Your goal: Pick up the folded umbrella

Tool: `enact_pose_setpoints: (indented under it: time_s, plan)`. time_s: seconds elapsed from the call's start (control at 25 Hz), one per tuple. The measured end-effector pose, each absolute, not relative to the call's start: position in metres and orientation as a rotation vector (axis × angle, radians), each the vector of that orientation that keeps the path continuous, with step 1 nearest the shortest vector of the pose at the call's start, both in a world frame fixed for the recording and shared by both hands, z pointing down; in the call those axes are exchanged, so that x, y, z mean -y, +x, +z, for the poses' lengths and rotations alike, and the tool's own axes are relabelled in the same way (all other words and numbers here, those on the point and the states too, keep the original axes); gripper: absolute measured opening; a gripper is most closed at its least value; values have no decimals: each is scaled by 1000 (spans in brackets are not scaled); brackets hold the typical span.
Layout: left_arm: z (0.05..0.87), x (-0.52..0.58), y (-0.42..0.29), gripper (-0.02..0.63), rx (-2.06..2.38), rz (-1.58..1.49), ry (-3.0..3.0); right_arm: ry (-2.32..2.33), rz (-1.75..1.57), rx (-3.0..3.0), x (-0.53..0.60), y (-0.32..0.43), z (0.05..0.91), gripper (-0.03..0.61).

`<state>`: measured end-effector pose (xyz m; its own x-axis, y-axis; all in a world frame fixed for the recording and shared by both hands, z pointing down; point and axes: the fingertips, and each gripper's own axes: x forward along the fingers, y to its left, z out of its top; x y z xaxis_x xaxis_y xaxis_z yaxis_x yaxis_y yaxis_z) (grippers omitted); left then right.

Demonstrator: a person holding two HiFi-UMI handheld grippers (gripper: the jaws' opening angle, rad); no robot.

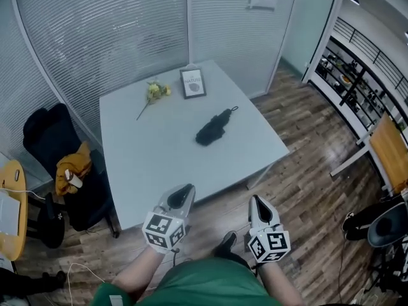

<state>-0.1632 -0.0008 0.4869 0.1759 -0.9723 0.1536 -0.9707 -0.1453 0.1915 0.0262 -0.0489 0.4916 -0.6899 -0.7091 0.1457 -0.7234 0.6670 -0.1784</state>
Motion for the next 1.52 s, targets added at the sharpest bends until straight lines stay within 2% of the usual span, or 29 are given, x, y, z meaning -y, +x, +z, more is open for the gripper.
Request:
enact_pose_setpoints:
  time_s: [0.52, 1.0, 1.2, 1.4, 1.52]
  plan:
    - [488, 156, -148, 35, 2049, 136, 2112, 1023, 369, 2862, 200, 50, 494, 3]
    - [536, 298, -212, 42, 1938, 342, 2116, 1210, 380, 2773, 275, 44, 500, 3]
    - [588, 367, -235, 132, 1725, 542, 2138, 1375, 350, 2694, 298, 39, 493, 3]
    - [650, 431, -259, 163, 1642, 817, 2101, 1530, 347, 2560, 301, 45, 500, 3]
    - [695, 462, -255, 260, 1515, 954, 2079, 1618, 351, 2472, 299, 56, 506, 3]
